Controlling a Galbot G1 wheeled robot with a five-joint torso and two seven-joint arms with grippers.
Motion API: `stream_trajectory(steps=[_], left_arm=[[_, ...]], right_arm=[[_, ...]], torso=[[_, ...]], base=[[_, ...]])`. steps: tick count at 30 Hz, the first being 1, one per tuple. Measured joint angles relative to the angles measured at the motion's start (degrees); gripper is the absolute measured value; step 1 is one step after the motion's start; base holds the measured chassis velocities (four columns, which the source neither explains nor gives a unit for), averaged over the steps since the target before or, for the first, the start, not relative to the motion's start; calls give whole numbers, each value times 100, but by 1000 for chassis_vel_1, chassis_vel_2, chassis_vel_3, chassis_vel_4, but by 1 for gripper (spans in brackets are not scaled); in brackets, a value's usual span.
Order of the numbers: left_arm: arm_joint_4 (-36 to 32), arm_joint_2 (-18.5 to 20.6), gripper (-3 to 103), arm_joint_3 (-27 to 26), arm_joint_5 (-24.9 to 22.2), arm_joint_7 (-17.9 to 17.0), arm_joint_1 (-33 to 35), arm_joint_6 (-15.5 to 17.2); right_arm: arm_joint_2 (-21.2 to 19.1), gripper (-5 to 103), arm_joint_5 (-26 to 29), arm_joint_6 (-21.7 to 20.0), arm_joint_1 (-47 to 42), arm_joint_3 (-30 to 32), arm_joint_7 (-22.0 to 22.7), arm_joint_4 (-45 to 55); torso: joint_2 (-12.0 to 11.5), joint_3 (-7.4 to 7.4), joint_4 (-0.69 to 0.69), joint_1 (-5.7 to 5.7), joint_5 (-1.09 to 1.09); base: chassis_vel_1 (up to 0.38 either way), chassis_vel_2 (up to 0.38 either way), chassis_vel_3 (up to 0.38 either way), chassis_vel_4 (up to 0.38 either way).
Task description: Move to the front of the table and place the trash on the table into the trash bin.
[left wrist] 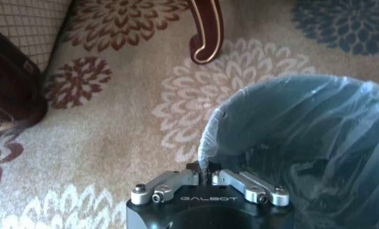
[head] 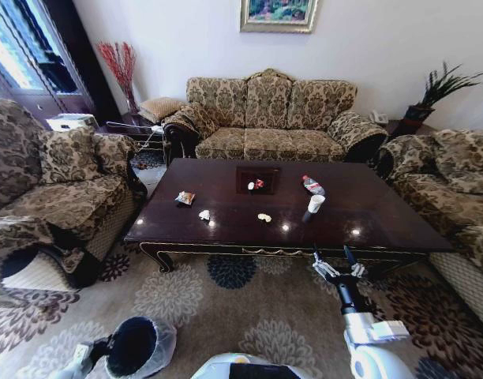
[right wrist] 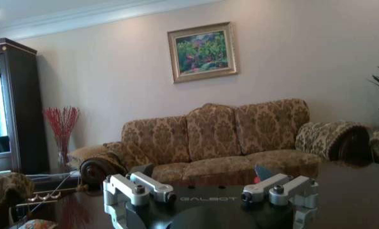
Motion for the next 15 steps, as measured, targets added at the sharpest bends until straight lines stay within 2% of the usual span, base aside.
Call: stream_trajectory(steps=[6,13,15], left_arm=[[-241,6,4,-94,-193,-23,121,-33],[-651,-2,4,-323,-357,-282,303,-151],[-891,21,4,-427,-548,-358,447,-221]], right_arm=[[-8,100,2,12,2,-5,0,-20],[-29,100,8,18,-7,-11,-1,8],[-48,100,21,16,-6,-5,-1,37]], torso=[[0,0,0,0,5],[0,0,-1,0,5],[0,0,-2,0,5]], base=[[0,0,0,0],[0,0,0,0],[0,0,0,0]])
